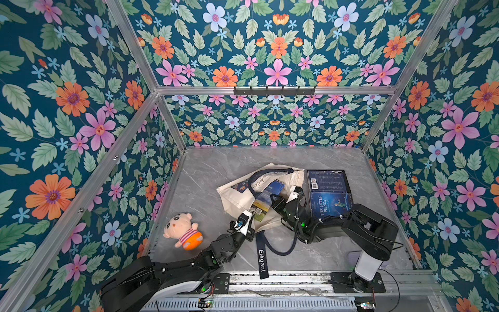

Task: Take out the books from the canvas bag
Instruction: Pick up the book from the canvas bag.

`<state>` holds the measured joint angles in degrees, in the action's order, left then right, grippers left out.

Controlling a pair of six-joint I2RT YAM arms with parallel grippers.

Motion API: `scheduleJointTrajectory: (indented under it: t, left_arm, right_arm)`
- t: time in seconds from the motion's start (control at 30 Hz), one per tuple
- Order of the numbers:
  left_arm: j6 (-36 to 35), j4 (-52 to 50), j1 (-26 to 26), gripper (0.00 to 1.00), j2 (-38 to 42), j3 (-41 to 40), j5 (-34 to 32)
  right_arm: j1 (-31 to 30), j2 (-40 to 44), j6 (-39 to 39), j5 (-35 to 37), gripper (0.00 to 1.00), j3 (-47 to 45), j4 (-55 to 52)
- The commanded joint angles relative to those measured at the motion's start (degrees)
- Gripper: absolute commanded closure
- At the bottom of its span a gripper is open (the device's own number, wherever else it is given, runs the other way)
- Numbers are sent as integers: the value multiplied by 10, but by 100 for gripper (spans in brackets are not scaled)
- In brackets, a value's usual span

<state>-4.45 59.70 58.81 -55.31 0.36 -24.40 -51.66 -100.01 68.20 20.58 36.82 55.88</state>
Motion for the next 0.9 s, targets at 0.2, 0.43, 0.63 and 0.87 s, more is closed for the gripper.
scheduleJointTrajectory:
  t: [0.2,0.43,0.63,0.87]
  left_arm:
    - [10,41,-1,100,-28,-12,-73]
    - [12,35,-1,100,-28,-11,-102]
    - [14,34,-1,100,-27,-11,-116]
    - [14,38,-1,100,-28,-12,-130]
  right_arm:
    - [-10,79,-62,14,100,-42,56]
    - [-12,150,-88,3,100,-80,52]
    - [-18,233,-115,-3,100,-102,10]
    - [-22,390,-148,13,100,-131,-106]
